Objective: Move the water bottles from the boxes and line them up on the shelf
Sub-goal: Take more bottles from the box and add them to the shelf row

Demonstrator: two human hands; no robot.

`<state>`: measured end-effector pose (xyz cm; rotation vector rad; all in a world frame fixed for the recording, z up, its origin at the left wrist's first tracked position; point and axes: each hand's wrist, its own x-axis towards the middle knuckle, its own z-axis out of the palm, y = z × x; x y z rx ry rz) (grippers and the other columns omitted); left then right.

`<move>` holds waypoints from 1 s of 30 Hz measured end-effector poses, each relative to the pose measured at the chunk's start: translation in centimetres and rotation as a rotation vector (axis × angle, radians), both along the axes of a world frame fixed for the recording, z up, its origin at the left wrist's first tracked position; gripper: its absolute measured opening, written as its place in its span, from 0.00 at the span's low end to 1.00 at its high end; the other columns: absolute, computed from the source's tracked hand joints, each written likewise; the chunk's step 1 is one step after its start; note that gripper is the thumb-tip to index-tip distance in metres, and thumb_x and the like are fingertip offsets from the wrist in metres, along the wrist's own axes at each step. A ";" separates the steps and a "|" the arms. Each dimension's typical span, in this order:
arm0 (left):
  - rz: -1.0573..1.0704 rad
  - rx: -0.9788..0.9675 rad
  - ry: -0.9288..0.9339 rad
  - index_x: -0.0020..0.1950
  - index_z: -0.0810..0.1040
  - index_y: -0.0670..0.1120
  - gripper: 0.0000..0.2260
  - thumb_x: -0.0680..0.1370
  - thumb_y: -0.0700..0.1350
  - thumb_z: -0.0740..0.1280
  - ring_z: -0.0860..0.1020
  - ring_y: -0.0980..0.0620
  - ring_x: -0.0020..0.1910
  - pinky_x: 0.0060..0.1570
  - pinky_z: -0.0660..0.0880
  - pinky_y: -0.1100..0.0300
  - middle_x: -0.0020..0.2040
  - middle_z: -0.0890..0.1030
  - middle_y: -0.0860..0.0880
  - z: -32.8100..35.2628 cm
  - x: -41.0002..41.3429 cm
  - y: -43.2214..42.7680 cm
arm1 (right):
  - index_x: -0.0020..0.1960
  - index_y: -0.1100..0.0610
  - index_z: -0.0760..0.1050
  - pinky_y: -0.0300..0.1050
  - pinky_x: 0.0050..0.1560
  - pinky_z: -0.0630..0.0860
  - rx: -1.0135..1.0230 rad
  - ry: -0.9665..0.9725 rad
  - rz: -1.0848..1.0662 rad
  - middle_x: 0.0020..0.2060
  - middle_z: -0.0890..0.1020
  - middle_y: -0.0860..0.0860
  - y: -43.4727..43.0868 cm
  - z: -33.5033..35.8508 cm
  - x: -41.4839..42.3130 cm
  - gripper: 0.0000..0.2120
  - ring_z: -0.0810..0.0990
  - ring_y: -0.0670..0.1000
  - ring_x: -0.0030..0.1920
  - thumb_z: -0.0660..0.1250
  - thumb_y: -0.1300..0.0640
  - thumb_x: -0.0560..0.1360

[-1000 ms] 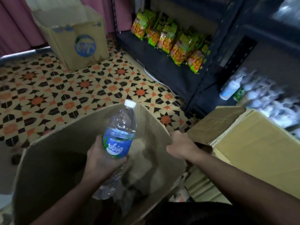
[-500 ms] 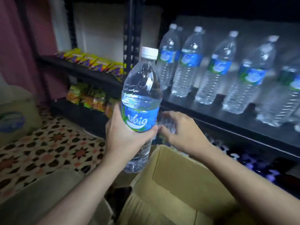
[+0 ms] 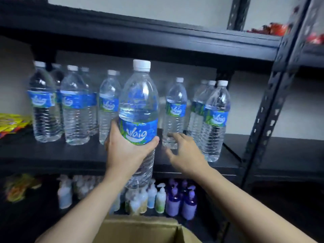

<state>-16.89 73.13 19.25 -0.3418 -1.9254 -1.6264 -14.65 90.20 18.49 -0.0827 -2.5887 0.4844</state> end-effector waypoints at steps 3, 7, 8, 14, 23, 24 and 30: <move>-0.048 0.001 0.019 0.57 0.70 0.53 0.37 0.53 0.60 0.79 0.79 0.48 0.56 0.59 0.75 0.47 0.54 0.80 0.54 0.3 -1.7 3.6 | 0.69 0.56 0.72 0.51 0.68 0.69 -0.023 -0.029 -0.067 0.63 0.78 0.57 4.0 -1.7 -1.5 0.22 0.73 0.58 0.66 0.65 0.51 0.76; -0.057 0.018 0.050 0.58 0.69 0.53 0.38 0.53 0.61 0.79 0.80 0.47 0.54 0.57 0.77 0.48 0.54 0.81 0.53 0.5 -4.3 6.7 | 0.69 0.58 0.73 0.49 0.69 0.67 -0.002 -0.106 -0.116 0.64 0.78 0.56 7.4 -4.1 -3.4 0.21 0.73 0.58 0.67 0.63 0.53 0.78; -0.056 0.019 0.055 0.58 0.69 0.54 0.38 0.53 0.61 0.79 0.80 0.48 0.55 0.57 0.77 0.48 0.54 0.80 0.53 0.6 -5.0 7.2 | 0.68 0.59 0.73 0.48 0.69 0.67 0.002 -0.132 -0.120 0.65 0.77 0.56 7.9 -4.5 -3.9 0.21 0.73 0.57 0.67 0.63 0.53 0.78; -0.087 0.019 0.050 0.57 0.68 0.55 0.36 0.56 0.57 0.81 0.78 0.49 0.57 0.58 0.76 0.49 0.55 0.79 0.55 0.6 -8.2 9.6 | 0.64 0.63 0.74 0.46 0.70 0.65 -0.039 -0.258 -0.154 0.66 0.76 0.58 9.5 -7.4 -5.9 0.19 0.72 0.57 0.68 0.59 0.51 0.80; -0.123 0.004 -0.010 0.62 0.68 0.50 0.38 0.58 0.56 0.82 0.74 0.48 0.61 0.58 0.72 0.56 0.57 0.77 0.53 0.3 -10.7 13.5 | 0.65 0.64 0.75 0.40 0.69 0.59 0.005 -0.195 -0.147 0.67 0.76 0.57 10.1 -8.6 -6.0 0.20 0.69 0.54 0.70 0.54 0.52 0.83; -0.125 0.010 -0.019 0.62 0.68 0.50 0.38 0.58 0.55 0.82 0.74 0.48 0.60 0.55 0.70 0.58 0.56 0.76 0.54 0.3 -10.9 14.0 | 0.64 0.64 0.75 0.39 0.69 0.59 0.005 -0.193 -0.145 0.67 0.76 0.57 10.2 -8.6 -6.1 0.20 0.69 0.54 0.70 0.54 0.53 0.83; -0.132 0.015 -0.075 0.66 0.67 0.49 0.40 0.60 0.53 0.82 0.74 0.51 0.60 0.52 0.65 0.63 0.55 0.74 0.54 -0.4 -11.9 15.5 | 0.61 0.63 0.76 0.40 0.67 0.63 0.016 -0.162 -0.148 0.63 0.78 0.56 10.6 -8.7 -6.2 0.17 0.73 0.54 0.66 0.54 0.56 0.82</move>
